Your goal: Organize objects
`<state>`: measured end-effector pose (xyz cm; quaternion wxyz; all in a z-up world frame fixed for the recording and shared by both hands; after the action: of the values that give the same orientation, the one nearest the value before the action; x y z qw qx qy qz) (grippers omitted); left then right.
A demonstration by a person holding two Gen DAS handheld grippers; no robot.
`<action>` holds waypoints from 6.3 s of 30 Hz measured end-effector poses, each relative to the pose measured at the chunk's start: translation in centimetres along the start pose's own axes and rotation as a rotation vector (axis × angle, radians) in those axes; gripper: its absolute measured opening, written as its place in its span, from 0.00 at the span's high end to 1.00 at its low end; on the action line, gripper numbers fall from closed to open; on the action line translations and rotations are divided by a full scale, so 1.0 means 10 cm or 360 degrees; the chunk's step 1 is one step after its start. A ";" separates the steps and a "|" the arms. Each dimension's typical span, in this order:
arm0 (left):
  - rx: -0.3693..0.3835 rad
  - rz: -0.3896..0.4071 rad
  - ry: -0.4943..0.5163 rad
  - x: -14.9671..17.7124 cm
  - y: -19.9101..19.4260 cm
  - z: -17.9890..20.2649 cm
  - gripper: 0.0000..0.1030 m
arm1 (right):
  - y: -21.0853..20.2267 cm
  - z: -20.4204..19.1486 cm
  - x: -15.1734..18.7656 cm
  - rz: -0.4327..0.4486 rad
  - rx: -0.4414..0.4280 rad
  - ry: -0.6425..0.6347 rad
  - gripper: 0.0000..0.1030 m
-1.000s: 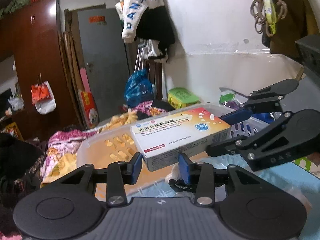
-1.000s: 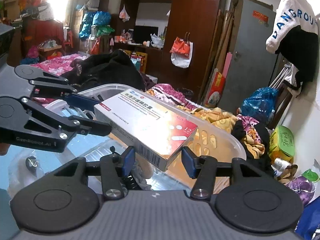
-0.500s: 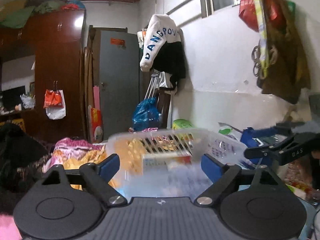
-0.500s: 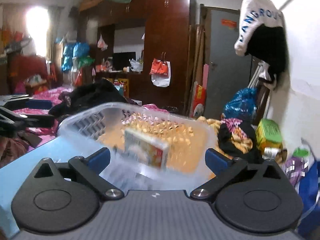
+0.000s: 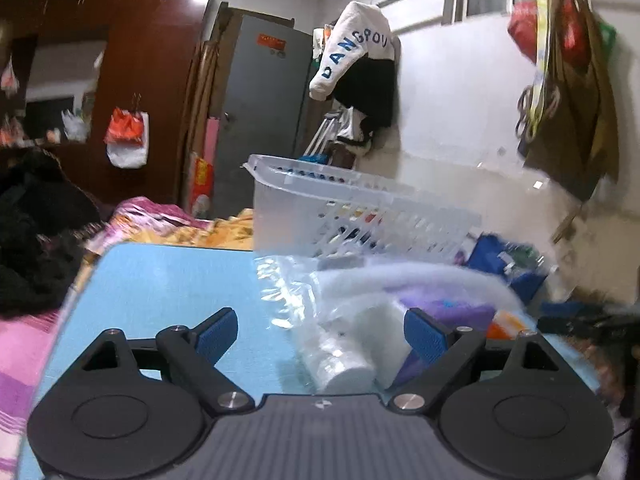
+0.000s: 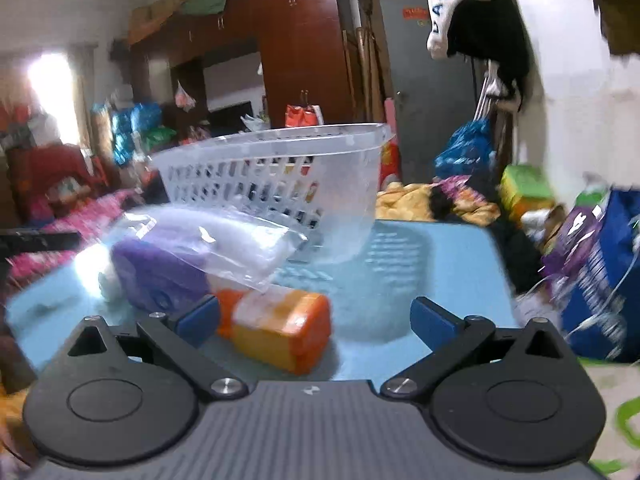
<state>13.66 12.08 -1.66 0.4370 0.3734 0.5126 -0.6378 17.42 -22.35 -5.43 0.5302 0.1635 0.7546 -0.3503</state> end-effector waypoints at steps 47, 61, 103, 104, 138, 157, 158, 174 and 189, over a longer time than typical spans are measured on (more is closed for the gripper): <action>0.0184 -0.0092 0.0065 -0.19 0.28 0.20 0.84 | 0.26 -0.42 -0.26 -0.0123 -0.0019 -0.0332 0.81; 0.0231 0.0042 0.0103 -0.41 0.07 0.30 0.84 | 0.03 -0.56 -0.48 0.0011 0.0012 -0.0417 0.82; -0.0264 -0.0294 0.0289 -1.30 1.48 0.31 0.84 | 1.21 -0.17 -1.18 -0.0263 0.0255 -0.0373 0.84; -0.0271 -0.0303 0.0292 -1.30 1.53 0.31 0.84 | 1.22 -0.17 -1.18 -0.0269 0.0251 -0.0376 0.84; -0.0317 0.0094 0.0133 -0.04 -0.09 0.21 0.00 | 0.03 -0.14 0.16 -0.0022 0.0142 0.0032 0.00; -0.0370 -0.0191 0.0070 0.20 0.25 0.14 0.04 | 0.32 -0.32 0.27 -0.0263 0.0089 -0.0079 0.10; -0.0377 -0.0204 0.0084 0.20 0.26 0.15 0.04 | 0.33 -0.33 0.27 -0.0266 0.0091 -0.0079 0.10; -0.0431 -0.0404 0.0204 0.29 0.44 0.31 0.37 | 0.23 -0.28 0.31 -0.0189 0.0087 -0.0009 0.16; -0.0407 -0.0255 0.0245 0.29 0.26 0.38 0.53 | 0.13 -0.28 0.29 -0.0045 0.0074 -0.0006 0.16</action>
<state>15.06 7.57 -4.44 0.3882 0.3205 0.6496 -0.5698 15.15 -19.86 -8.02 0.5227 0.1644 0.7475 -0.3756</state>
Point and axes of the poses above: each gripper's, at about its wrist camera, not at the fingertips, and y roughly the way its jaws point, z to its right, x to its underside, the point moved 3 cm from there along y, roughly the way its jaws point, and after that the axes turned 2 degrees about -x, right-handed, at the moved point
